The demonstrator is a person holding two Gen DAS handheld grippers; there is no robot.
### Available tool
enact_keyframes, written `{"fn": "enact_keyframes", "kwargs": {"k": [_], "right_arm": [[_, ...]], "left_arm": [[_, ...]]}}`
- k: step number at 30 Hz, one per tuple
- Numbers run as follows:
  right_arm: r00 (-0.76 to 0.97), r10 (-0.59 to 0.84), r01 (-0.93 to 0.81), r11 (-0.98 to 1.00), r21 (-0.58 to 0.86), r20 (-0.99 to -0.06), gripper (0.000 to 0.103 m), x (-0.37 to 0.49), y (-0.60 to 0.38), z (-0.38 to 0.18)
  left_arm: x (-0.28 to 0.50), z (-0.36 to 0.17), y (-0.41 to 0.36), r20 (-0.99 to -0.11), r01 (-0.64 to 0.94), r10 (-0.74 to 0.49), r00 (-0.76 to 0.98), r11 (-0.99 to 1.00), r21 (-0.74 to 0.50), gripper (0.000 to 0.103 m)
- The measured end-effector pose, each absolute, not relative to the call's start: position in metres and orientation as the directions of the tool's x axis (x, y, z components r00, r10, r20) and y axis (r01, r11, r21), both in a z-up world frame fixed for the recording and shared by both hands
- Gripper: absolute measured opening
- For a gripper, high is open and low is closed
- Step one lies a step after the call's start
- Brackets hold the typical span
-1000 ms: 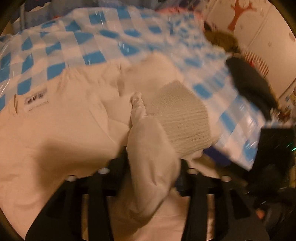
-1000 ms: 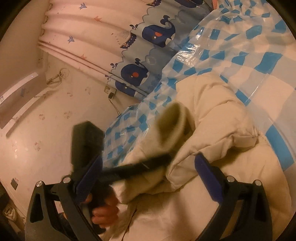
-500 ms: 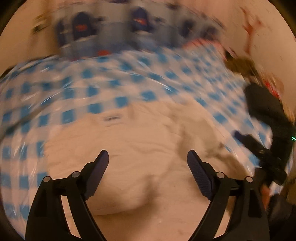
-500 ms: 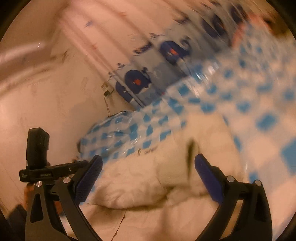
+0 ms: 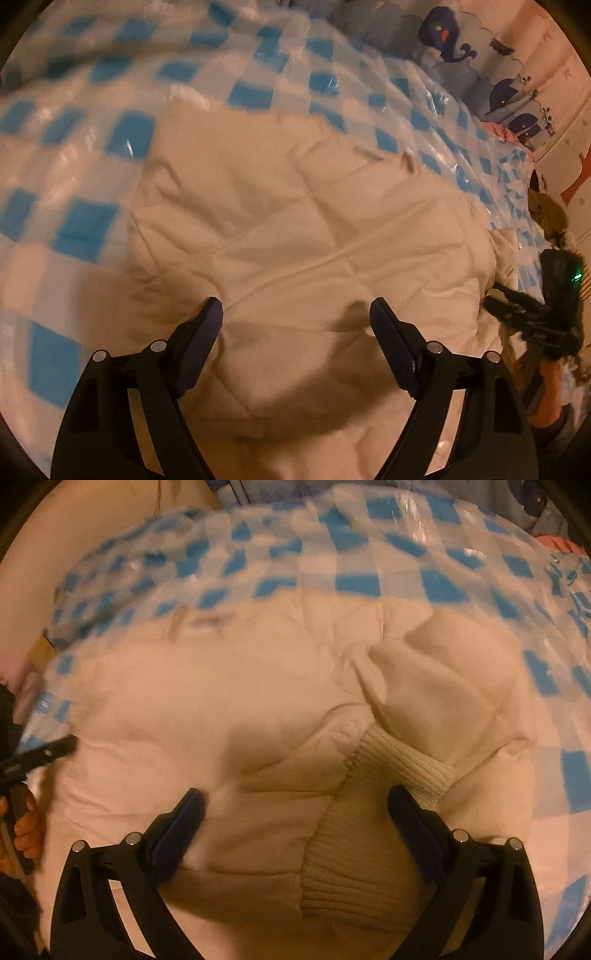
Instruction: Fold large clothes
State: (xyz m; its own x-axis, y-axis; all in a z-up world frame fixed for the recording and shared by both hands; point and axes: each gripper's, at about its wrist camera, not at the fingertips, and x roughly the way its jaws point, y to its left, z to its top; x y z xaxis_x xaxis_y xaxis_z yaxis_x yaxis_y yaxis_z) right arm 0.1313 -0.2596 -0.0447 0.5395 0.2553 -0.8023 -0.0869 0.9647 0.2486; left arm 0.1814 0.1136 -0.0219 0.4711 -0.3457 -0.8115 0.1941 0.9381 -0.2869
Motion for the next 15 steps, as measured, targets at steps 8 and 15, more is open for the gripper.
{"fn": "enact_keyframes", "kwargs": {"k": [8, 15], "right_arm": [[0.598, -0.076, 0.002, 0.996, -0.094, -0.798, 0.096, 0.186, -0.271, -0.025], [0.499, -0.023, 0.006, 1.000, -0.023, -0.866, 0.098, 0.214, -0.293, -0.081]], "left_arm": [[0.221, 0.022, 0.098, -0.741, 0.233, -0.322, 0.589, 0.946, -0.226, 0.082], [0.255, -0.057, 0.091, -0.847, 0.190, -0.230, 0.479, 0.969, -0.156, 0.082]]}}
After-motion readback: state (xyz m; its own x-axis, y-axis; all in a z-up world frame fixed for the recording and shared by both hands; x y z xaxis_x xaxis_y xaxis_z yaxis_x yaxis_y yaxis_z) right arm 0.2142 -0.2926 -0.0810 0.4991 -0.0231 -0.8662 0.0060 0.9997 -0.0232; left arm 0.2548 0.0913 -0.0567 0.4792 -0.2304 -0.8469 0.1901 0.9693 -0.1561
